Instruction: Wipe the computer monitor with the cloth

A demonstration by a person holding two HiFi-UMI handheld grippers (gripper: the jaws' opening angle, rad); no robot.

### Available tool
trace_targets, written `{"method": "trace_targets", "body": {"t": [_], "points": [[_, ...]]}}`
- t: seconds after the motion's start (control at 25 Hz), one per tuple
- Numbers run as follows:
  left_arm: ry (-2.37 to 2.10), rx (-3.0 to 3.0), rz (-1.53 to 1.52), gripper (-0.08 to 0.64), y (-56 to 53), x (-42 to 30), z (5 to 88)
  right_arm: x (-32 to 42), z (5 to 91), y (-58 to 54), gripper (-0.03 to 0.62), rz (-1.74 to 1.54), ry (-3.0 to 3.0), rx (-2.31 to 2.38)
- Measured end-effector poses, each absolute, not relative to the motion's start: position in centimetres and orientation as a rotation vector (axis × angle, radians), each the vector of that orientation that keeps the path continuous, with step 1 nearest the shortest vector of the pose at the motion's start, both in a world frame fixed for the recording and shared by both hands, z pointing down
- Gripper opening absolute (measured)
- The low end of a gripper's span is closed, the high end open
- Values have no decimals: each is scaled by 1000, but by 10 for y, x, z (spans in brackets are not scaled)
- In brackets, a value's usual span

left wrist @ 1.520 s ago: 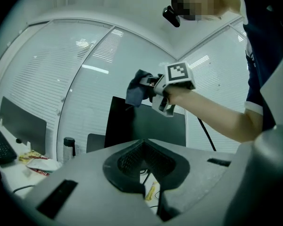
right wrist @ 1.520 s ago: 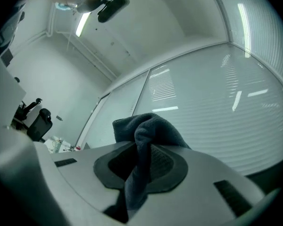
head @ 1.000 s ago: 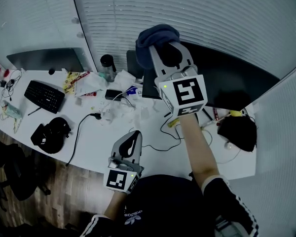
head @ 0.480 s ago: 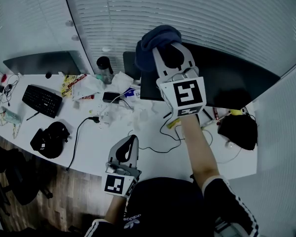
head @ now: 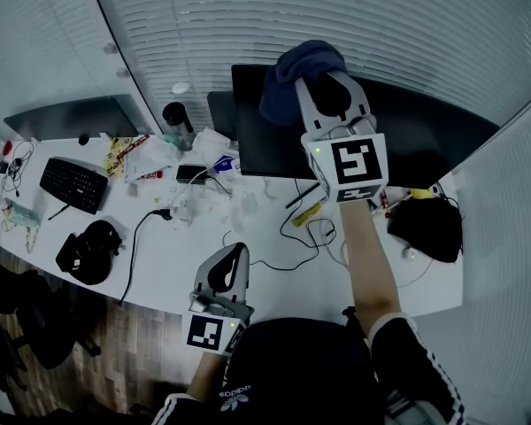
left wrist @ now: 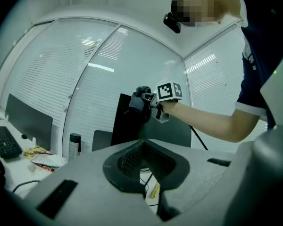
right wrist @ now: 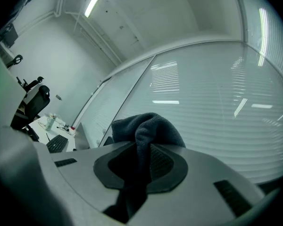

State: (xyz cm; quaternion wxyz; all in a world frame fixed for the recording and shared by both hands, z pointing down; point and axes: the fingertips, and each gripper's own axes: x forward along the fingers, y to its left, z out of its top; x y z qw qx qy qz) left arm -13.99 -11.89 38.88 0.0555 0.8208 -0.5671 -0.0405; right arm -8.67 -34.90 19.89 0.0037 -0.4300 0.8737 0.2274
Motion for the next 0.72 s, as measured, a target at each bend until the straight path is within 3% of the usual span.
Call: {"method": "trace_targets", "body": {"t": [0.72], "points": [[-1680, 2519, -95, 5, -122, -63, 383, 21, 198, -360, 49, 689, 2683, -1430]]}}
